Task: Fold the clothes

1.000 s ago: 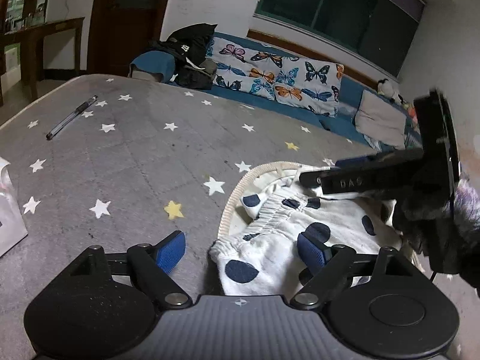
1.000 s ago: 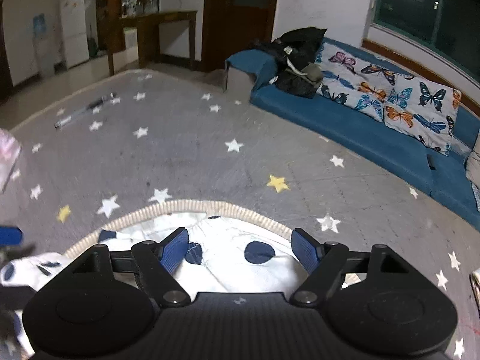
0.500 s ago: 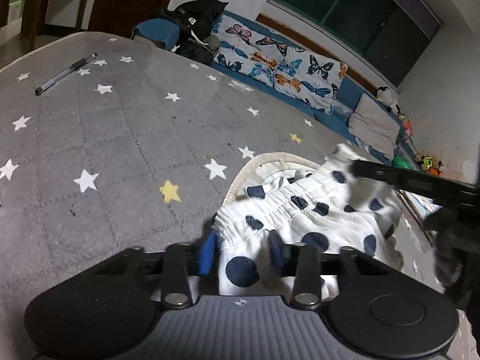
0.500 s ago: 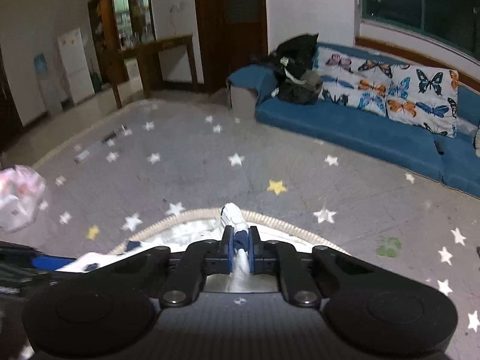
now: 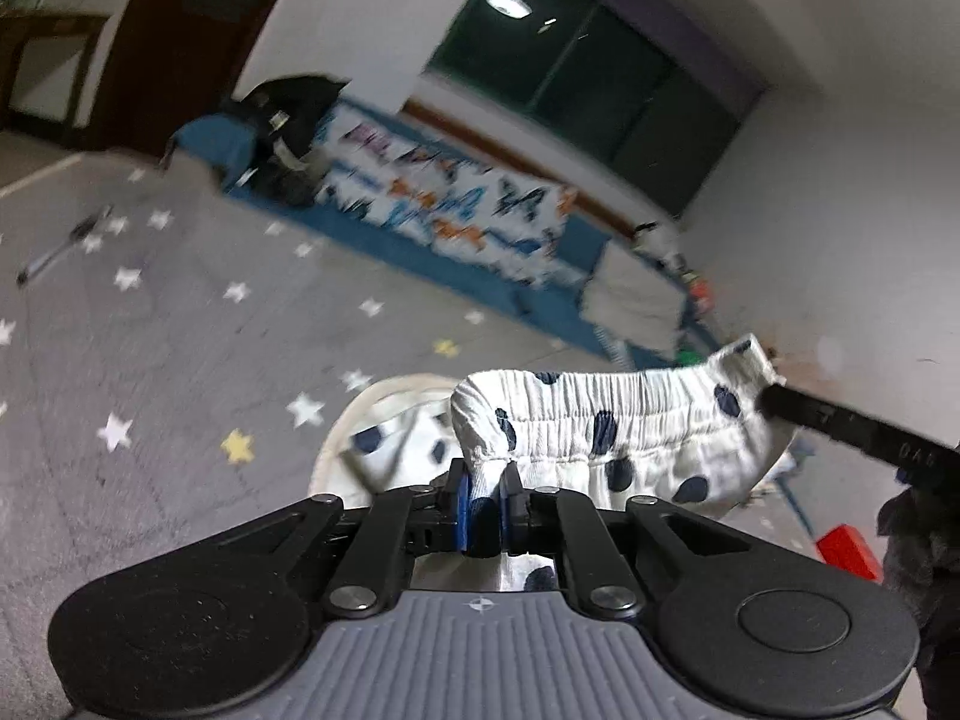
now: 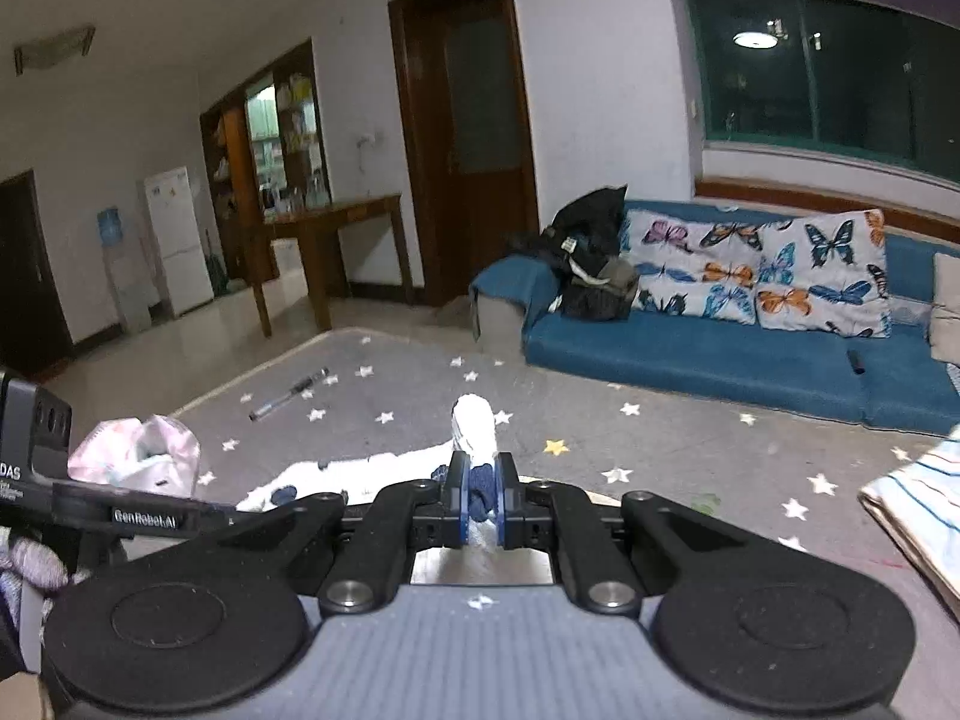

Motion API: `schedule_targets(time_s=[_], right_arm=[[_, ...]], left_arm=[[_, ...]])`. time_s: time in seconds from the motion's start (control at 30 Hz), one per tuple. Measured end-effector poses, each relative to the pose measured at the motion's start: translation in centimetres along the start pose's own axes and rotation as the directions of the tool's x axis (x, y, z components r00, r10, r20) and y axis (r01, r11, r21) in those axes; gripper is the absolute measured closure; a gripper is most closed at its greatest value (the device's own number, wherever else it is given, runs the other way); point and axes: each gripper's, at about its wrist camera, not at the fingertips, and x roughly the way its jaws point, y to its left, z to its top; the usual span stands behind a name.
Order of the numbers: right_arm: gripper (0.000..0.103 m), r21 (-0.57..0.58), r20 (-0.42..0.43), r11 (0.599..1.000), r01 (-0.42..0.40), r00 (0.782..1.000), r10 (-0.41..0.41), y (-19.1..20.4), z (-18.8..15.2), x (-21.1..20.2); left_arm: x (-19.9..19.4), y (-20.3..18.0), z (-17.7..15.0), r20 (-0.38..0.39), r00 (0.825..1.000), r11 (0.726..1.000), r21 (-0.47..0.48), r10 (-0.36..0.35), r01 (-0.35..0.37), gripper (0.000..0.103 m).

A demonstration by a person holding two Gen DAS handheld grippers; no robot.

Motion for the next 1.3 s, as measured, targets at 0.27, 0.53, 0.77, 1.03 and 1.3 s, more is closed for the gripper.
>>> schedule_targets(time_s=[0.27,0.53,0.77,1.03,1.3], right_arm=[[0.096,0.032,0.055,0.999,-0.027,0.998,0.026,1.3,-2.5,-8.6],[0.096,0.041,-0.013,0.996,-0.077,0.997,0.078,3.6,-7.3,-14.2],[0.096,0.09,-0.147,0.989,-0.121,0.98,0.134,4.4,-12.2,-15.6],[0.082,0.122,-0.251,0.978,-0.171,0.948,0.197,3.4,-15.4,-17.2],[0.077,0.15,-0.146,0.971,-0.186,0.967,0.207,1.8,-12.3,-17.3]], left_arm=[[-5.6,-3.3,-1.8,0.029,0.989,0.983,0.123,-0.143,0.139,0.093],[-9.5,-4.3,-6.6,-0.075,0.973,0.954,0.196,-0.216,0.227,0.093],[-10.4,-4.1,-11.2,-0.218,0.95,0.938,0.215,-0.224,0.271,0.092],[-12.0,-3.3,-12.2,-0.275,0.938,0.916,0.277,-0.212,0.289,0.082],[-14.2,-3.6,-9.9,-0.138,0.95,0.892,0.328,-0.281,0.312,0.065]])
